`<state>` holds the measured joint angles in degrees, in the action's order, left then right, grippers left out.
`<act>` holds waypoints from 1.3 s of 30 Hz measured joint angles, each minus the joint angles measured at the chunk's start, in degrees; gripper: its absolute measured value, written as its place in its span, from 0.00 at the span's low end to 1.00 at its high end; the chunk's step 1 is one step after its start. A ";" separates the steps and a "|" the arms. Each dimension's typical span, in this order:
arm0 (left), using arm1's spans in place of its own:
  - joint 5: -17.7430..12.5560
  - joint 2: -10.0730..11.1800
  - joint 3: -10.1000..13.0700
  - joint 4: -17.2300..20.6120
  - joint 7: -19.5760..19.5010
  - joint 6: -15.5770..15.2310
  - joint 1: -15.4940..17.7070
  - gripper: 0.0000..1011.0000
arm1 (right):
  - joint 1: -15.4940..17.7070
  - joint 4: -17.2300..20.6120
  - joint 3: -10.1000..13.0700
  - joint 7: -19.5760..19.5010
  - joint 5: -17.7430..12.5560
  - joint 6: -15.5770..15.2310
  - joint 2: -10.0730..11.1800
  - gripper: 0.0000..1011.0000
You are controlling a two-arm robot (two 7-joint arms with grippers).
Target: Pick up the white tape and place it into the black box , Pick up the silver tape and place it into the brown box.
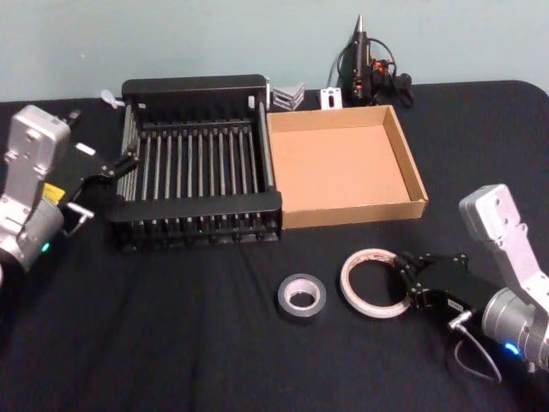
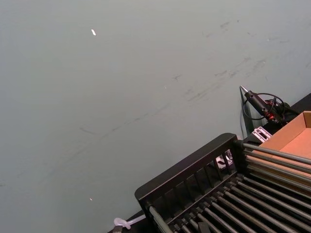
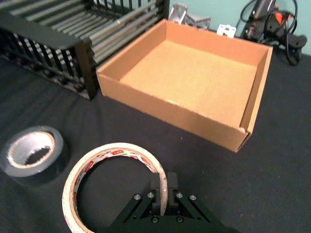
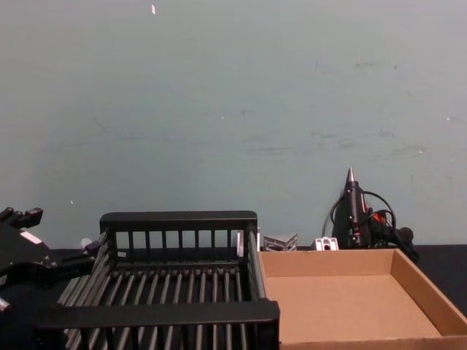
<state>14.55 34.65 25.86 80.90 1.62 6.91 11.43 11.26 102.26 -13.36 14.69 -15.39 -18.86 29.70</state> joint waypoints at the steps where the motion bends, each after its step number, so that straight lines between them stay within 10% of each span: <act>1: 0.00 0.00 0.00 0.00 0.00 0.00 0.00 0.99 | 0.23 0.47 0.45 0.46 -0.19 0.20 -0.03 0.09; 16: 0.00 0.00 0.00 0.00 0.00 0.00 0.00 0.99 | -1.38 4.92 4.19 2.55 -2.03 2.39 0.42 0.09; 39: 0.00 0.00 0.00 0.00 0.00 0.00 0.00 0.99 | -24.04 -9.43 -2.54 1.93 5.37 5.33 -8.14 0.09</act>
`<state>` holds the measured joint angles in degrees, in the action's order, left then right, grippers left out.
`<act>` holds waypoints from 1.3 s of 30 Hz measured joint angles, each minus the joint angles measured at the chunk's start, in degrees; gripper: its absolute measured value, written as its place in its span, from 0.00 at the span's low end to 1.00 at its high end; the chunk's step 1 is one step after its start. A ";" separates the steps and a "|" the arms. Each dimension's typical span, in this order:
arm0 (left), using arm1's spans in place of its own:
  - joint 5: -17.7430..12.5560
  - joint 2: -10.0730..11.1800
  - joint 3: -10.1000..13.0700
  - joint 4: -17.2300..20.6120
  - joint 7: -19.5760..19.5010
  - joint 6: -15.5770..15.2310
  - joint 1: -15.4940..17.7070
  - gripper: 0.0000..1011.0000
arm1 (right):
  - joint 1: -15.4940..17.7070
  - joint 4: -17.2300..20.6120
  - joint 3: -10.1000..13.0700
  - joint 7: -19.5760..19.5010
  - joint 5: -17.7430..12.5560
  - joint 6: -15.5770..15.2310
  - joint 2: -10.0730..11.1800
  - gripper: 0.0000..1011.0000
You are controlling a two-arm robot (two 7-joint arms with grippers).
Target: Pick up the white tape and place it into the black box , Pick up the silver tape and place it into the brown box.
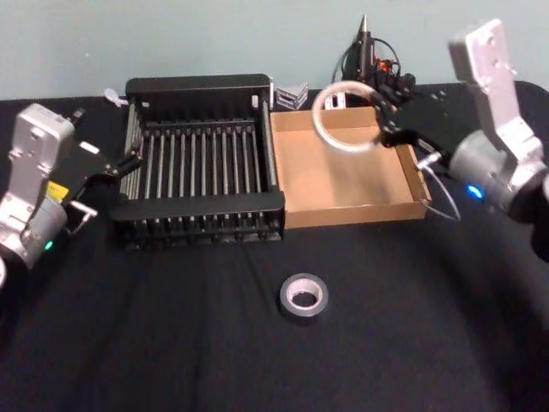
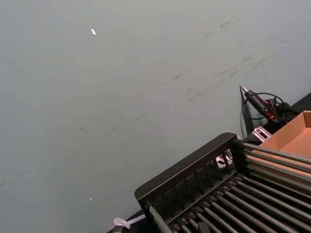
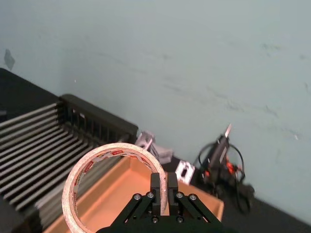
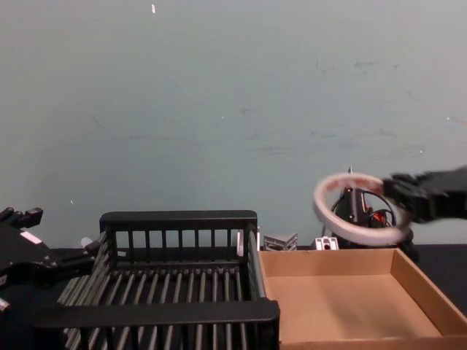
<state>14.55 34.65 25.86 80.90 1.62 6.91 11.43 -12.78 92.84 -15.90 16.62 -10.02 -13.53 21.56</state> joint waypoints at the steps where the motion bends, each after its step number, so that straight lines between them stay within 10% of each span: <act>1: 0.00 0.00 0.00 0.00 0.00 0.00 0.00 0.99 | 0.00 0.00 0.00 0.00 0.00 0.00 0.00 0.09; 19: 0.00 0.00 0.00 0.00 0.00 0.00 0.00 0.99 | -16.84 -19.48 -9.30 3.00 5.15 5.99 -11.62 0.09; 39: 0.00 0.00 0.00 0.00 0.00 0.00 0.00 0.99 | -21.32 -33.54 -13.06 4.02 7.34 9.16 -18.04 0.09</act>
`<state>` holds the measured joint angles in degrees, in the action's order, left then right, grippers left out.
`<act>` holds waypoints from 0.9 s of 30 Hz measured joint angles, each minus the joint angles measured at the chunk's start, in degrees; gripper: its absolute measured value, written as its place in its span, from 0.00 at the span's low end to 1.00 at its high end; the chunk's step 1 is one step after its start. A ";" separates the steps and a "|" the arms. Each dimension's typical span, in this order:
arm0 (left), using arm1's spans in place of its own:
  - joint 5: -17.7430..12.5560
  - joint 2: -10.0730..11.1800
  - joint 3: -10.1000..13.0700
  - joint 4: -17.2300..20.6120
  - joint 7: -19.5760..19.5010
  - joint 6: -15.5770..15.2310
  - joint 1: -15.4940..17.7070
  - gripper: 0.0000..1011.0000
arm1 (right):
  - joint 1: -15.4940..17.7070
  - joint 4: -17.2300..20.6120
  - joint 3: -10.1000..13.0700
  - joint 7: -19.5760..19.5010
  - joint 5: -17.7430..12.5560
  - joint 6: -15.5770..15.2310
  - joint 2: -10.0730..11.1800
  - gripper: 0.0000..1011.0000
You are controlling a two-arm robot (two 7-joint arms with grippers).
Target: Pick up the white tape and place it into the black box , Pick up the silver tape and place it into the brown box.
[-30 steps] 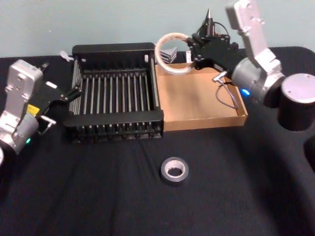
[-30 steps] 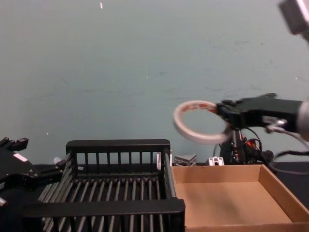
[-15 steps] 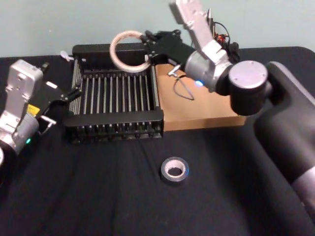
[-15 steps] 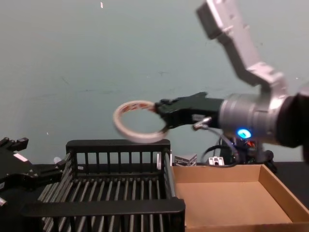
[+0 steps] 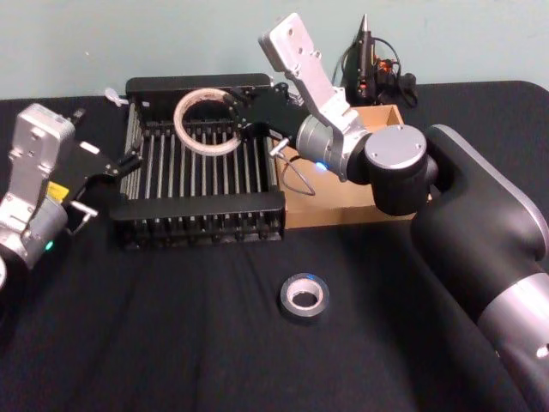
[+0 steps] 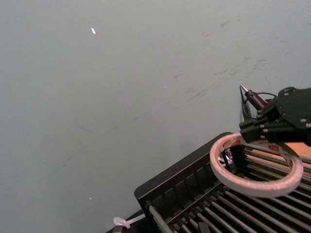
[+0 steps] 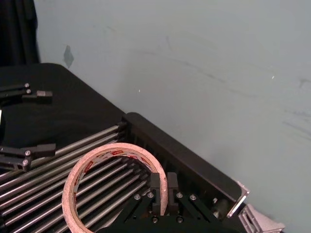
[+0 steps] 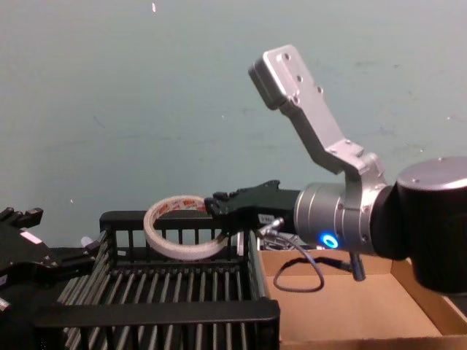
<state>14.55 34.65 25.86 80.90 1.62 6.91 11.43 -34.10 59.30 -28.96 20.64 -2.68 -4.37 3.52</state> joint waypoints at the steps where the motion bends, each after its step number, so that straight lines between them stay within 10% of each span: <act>1: 0.00 0.00 0.00 0.00 0.00 0.00 0.00 0.99 | -0.01 -0.19 -0.04 0.06 0.04 0.01 -0.05 0.09; 20: 0.00 0.00 0.00 0.00 0.00 0.00 0.00 0.99 | -0.07 -1.57 -0.36 0.25 0.83 0.08 -0.27 0.09; 27: 0.00 0.00 0.00 0.00 0.00 0.00 0.00 0.99 | -0.07 -1.53 -0.32 0.25 0.74 0.08 -0.27 0.27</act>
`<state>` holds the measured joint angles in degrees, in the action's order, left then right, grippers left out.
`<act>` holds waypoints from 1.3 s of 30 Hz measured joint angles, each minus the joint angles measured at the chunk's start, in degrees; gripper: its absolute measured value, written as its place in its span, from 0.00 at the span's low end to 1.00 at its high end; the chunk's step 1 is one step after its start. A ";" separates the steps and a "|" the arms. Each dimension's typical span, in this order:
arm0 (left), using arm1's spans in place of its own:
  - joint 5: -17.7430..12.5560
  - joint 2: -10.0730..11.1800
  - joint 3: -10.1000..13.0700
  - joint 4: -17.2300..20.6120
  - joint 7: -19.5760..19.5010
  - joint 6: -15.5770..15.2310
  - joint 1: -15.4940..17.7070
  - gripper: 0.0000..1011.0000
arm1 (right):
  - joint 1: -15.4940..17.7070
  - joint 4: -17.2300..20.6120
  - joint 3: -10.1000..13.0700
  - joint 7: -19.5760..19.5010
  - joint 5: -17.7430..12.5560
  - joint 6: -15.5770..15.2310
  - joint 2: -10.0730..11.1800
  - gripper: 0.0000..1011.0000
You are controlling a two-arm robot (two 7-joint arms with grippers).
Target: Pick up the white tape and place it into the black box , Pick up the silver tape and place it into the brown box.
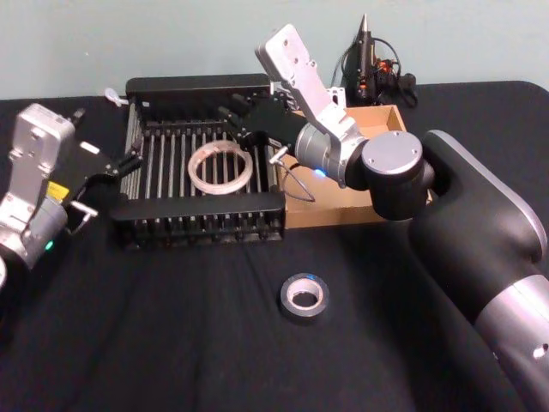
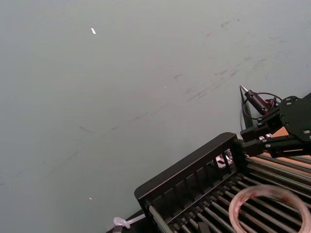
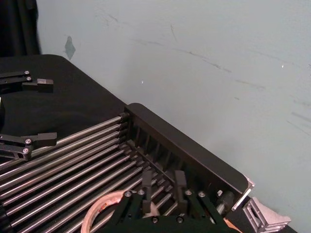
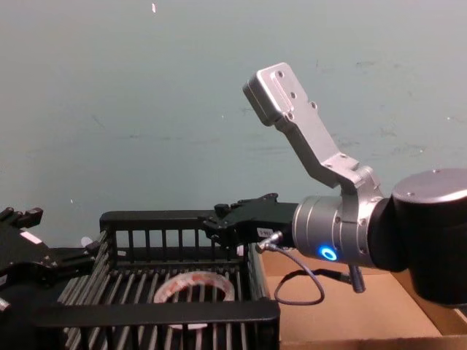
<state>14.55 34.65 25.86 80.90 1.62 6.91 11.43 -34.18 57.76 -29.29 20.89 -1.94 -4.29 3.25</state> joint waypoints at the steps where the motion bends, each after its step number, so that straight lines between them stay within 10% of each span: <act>1: 0.00 0.00 0.00 0.00 0.00 0.00 0.00 0.99 | 0.00 0.00 0.01 0.00 -0.01 0.00 0.00 0.29; 22: 0.00 0.00 0.00 0.00 0.00 0.00 0.00 0.99 | 0.00 0.05 0.01 0.00 -0.13 0.00 0.00 0.94; 39: 0.00 0.00 0.00 0.00 0.00 0.00 0.00 0.99 | 0.74 1.59 0.75 0.24 -0.82 -0.29 0.46 0.99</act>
<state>14.55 34.64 25.86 80.90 1.62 6.91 11.43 -33.43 59.35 -28.53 21.12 -2.75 -4.58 3.71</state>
